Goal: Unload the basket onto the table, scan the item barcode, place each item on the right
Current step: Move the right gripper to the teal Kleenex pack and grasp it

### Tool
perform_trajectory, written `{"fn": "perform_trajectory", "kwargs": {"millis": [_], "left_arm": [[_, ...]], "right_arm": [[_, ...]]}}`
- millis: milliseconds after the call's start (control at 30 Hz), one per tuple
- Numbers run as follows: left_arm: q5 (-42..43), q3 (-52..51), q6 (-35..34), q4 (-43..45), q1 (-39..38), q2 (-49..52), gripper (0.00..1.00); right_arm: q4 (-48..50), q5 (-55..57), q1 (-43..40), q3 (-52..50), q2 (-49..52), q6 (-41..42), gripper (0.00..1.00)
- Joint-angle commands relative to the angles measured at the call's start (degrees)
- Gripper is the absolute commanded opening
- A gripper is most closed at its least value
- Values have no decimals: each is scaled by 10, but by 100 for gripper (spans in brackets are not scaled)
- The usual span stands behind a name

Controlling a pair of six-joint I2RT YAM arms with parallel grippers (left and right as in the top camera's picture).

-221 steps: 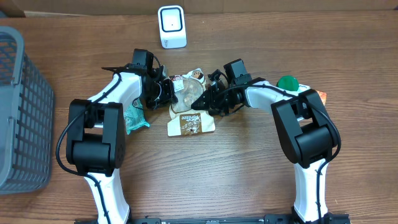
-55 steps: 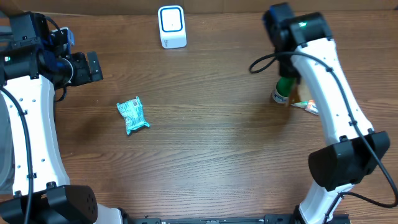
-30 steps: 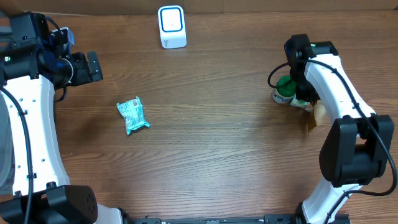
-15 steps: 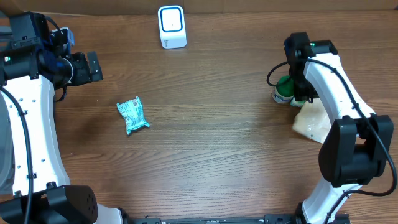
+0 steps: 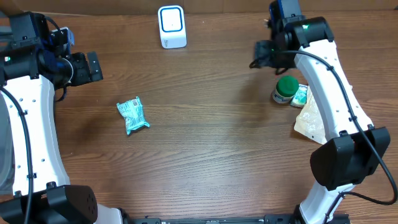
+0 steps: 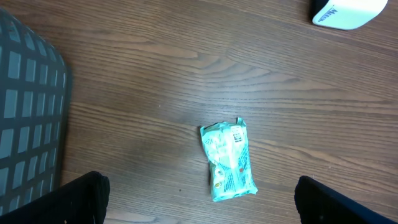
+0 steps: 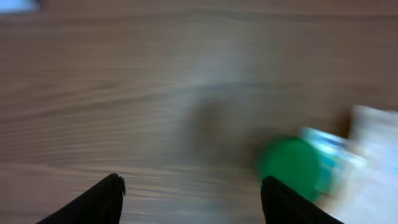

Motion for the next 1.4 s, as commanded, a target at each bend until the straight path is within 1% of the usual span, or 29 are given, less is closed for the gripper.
{"fn": "perform_trajectory", "kwargs": {"millis": [0, 100, 300, 400, 733, 900, 1000, 1100, 1367], "left_arm": [[-1, 0, 11, 2, 1, 2, 100], [-1, 0, 11, 2, 1, 2, 100], [-1, 0, 11, 2, 1, 2, 99], [-2, 0, 11, 2, 1, 2, 100], [-1, 0, 11, 2, 1, 2, 99], [-1, 0, 11, 2, 1, 2, 99], [-1, 0, 11, 2, 1, 2, 100], [-1, 0, 11, 2, 1, 2, 100], [-1, 0, 11, 2, 1, 2, 99]], "right_arm": [[46, -223, 17, 7, -10, 14, 63], [104, -271, 37, -11, -7, 52, 54], [204, -270, 102, -59, 10, 91, 54], [241, -270, 143, -73, 35, 96, 54], [316, -270, 238, -76, 125, 105, 54], [346, -269, 274, -76, 158, 120, 49], [363, -263, 289, -76, 181, 146, 45], [375, -263, 300, -76, 203, 172, 45], [382, -261, 317, -76, 230, 202, 46]]}}
